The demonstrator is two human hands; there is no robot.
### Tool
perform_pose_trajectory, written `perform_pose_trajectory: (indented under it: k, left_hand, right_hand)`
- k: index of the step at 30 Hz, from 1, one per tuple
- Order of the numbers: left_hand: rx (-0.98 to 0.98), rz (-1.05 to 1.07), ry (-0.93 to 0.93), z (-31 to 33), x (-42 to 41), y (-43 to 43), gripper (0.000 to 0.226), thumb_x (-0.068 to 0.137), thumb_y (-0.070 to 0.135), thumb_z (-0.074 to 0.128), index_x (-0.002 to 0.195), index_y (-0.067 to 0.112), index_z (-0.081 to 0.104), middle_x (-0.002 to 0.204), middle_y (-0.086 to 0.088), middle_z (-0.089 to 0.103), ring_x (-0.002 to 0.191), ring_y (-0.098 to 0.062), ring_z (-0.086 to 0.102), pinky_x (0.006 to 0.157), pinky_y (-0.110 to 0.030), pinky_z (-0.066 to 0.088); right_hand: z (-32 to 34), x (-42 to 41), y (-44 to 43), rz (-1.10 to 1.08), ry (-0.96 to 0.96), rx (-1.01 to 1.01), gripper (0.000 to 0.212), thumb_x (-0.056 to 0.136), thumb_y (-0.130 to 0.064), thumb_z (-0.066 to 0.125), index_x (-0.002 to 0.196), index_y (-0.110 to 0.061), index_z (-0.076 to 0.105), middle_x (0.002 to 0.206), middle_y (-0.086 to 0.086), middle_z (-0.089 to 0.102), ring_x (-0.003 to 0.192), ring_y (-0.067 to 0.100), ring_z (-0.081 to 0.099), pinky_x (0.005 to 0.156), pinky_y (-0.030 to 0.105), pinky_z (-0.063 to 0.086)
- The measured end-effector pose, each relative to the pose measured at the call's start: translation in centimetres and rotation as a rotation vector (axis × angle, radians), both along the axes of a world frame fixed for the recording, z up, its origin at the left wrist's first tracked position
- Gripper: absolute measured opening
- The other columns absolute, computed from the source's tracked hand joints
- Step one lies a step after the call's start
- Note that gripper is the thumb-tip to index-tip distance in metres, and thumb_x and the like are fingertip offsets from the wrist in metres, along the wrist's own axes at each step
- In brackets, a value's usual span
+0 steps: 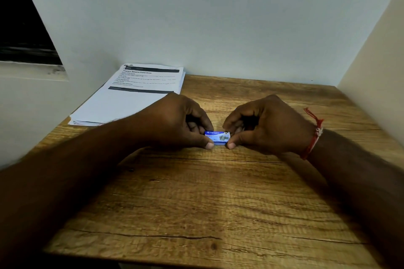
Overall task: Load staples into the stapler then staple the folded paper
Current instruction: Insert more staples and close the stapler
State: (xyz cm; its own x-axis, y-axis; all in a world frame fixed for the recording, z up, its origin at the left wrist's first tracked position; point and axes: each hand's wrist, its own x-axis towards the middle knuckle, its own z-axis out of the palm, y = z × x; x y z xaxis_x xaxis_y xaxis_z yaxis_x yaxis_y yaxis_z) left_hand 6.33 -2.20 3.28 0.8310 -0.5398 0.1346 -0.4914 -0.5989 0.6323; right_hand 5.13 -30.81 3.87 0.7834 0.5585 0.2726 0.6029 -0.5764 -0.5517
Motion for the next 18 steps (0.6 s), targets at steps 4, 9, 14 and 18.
perform_pose_trajectory:
  k: [4, 9, 14, 18]
  left_hand:
    - [-0.023, 0.0, -0.041, -0.5, 0.0, -0.1, 0.035, 0.077, 0.04, 0.104, 0.11, 0.033, 0.091, 0.094, 0.012, 0.085, 0.079, -0.01, 0.079, 0.077, -0.031, 0.066]
    - [-0.029, 0.032, -0.039, -0.7, -0.2, -0.7, 0.033, 0.079, 0.034, 0.104, 0.109, 0.031, 0.091, 0.095, 0.011, 0.085, 0.082, -0.012, 0.081, 0.083, -0.041, 0.071]
    - [-0.028, 0.012, 0.018, -0.2, -1.1, -1.1, 0.055, 0.076, 0.038, 0.105, 0.127, 0.03, 0.084, 0.1, 0.011, 0.084, 0.08, -0.001, 0.077, 0.079, -0.021, 0.064]
    - [-0.097, 0.169, -0.145, 1.9, 0.2, 0.9, 0.064, 0.077, 0.052, 0.099, 0.135, 0.033, 0.079, 0.11, 0.014, 0.084, 0.092, 0.0, 0.077, 0.091, -0.024, 0.064]
  right_hand:
    - [-0.1, -0.3, 0.2, -0.014, -0.007, -0.003, 0.046, 0.069, -0.034, 0.105, 0.111, -0.027, 0.089, 0.09, -0.019, 0.085, 0.081, 0.007, 0.082, 0.077, 0.035, 0.069]
    - [0.2, -1.0, 0.2, -0.008, -0.047, -0.072, 0.035, 0.076, -0.042, 0.102, 0.107, -0.034, 0.09, 0.085, -0.018, 0.084, 0.076, 0.009, 0.08, 0.069, 0.041, 0.066]
    - [0.8, -2.1, 0.5, -0.017, -0.064, -0.108, 0.029, 0.085, -0.029, 0.095, 0.113, -0.033, 0.088, 0.086, -0.015, 0.084, 0.074, 0.009, 0.08, 0.067, 0.038, 0.066]
    - [2.5, -1.0, -1.4, -0.202, -0.096, 0.006, 0.028, 0.085, -0.025, 0.096, 0.111, -0.03, 0.088, 0.091, -0.016, 0.084, 0.083, 0.004, 0.08, 0.078, 0.029, 0.067]
